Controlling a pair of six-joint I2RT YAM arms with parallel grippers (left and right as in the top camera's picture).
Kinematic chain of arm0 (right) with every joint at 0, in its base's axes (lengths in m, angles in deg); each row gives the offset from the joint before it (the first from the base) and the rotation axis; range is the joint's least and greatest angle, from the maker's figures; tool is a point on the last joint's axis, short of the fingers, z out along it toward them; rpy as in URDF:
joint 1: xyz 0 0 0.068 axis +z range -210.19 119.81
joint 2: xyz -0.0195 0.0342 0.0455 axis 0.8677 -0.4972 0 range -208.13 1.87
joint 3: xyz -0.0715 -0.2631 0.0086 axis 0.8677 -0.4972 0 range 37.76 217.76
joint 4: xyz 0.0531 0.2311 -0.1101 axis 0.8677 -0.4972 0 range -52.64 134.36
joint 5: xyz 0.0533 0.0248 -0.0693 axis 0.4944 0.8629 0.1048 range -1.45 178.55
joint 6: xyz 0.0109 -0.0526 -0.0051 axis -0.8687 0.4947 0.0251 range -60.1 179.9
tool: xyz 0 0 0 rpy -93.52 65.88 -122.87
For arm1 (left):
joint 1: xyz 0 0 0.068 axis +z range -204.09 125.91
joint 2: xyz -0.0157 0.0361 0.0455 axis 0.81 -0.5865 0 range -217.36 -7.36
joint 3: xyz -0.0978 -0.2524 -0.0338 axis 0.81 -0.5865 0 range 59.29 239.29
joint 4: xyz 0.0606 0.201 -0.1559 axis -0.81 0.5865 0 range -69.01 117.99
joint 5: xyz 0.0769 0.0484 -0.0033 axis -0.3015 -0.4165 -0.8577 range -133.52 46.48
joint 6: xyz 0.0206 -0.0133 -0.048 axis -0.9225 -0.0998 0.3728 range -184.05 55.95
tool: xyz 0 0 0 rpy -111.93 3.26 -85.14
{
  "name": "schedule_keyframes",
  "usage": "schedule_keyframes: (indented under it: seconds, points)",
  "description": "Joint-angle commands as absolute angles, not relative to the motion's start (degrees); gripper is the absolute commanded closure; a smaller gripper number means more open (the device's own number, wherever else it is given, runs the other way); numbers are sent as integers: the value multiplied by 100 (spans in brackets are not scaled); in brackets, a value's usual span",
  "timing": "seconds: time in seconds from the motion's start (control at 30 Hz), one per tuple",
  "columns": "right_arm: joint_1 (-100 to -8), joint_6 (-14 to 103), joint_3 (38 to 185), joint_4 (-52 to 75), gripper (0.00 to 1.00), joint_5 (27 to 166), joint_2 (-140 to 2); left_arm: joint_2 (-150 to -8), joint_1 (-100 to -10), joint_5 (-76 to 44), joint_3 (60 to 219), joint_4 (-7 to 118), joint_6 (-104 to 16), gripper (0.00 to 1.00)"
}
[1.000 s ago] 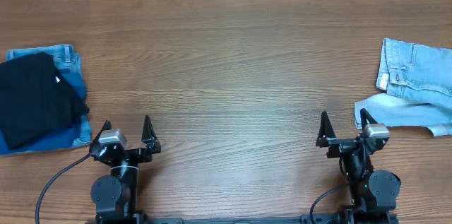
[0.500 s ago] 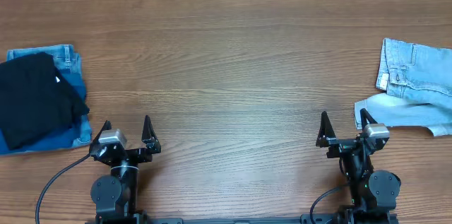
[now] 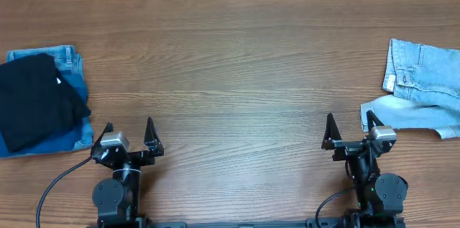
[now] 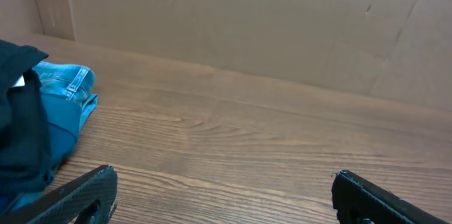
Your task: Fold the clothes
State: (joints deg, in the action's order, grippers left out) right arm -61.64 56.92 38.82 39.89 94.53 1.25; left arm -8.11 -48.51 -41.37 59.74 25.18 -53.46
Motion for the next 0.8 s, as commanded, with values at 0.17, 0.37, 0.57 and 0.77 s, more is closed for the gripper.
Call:
schedule_keyframes:
  seconds: [0.17,0.37,0.57,0.77]
  points:
    - [-6153,5685,3820,4013,0,9416,169,-763,-4888,-4076,5956,2520,-5311,0]
    - [-6153,5445,3823,4015,0,9410,169,-763,-4888,-4063,5956,2502,-5307,0]
    - [-6155,4614,4185,3540,0,8749,46,-763,-4888,-3440,6133,2559,-4666,0]
    - [-6155,4612,5764,3090,0,8557,-1499,-1001,-4888,-3672,7432,3615,-5150,0]
